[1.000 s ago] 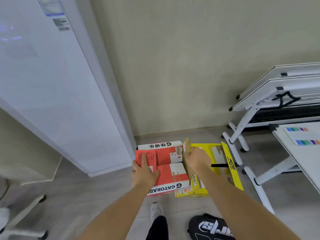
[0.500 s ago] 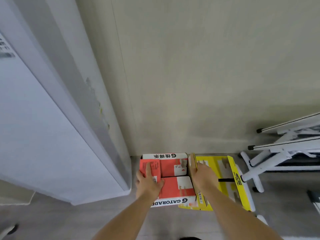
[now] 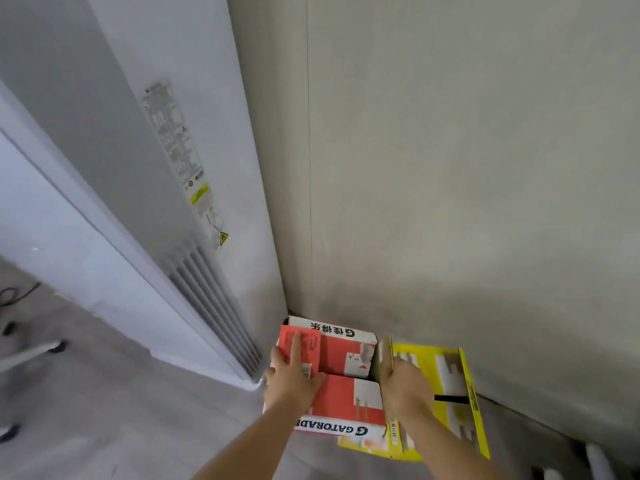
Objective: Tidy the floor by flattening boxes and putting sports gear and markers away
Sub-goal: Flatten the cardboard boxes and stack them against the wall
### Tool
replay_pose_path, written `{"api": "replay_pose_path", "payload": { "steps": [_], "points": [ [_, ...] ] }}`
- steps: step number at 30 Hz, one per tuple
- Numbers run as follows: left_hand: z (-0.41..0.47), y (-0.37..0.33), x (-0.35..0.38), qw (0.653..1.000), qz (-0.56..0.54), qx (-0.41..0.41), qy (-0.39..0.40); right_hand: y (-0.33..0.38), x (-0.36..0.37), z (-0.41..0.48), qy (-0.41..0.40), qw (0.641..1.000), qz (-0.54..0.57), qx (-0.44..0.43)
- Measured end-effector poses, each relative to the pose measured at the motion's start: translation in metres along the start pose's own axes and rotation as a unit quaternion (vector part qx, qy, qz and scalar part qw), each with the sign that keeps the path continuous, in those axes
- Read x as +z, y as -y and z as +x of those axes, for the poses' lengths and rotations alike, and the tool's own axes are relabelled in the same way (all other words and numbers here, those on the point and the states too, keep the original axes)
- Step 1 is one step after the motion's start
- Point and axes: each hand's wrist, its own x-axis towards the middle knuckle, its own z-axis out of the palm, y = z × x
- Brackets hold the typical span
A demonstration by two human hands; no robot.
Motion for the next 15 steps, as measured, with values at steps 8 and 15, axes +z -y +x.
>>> {"api": "replay_pose_path", "payload": {
  "steps": [8, 15],
  "points": [
    [0.126, 0.045, 0.124, 0.999, 0.015, -0.017, -0.043, -0.018, 0.126, 0.117, 0.029, 0.996, -0.073, -0.033],
    [0.204, 0.093, 0.216, 0.998, -0.010, -0.006, -0.056, -0.045, 0.223, 0.175, -0.025, 0.991, -0.089, -0.093]
  ]
}}
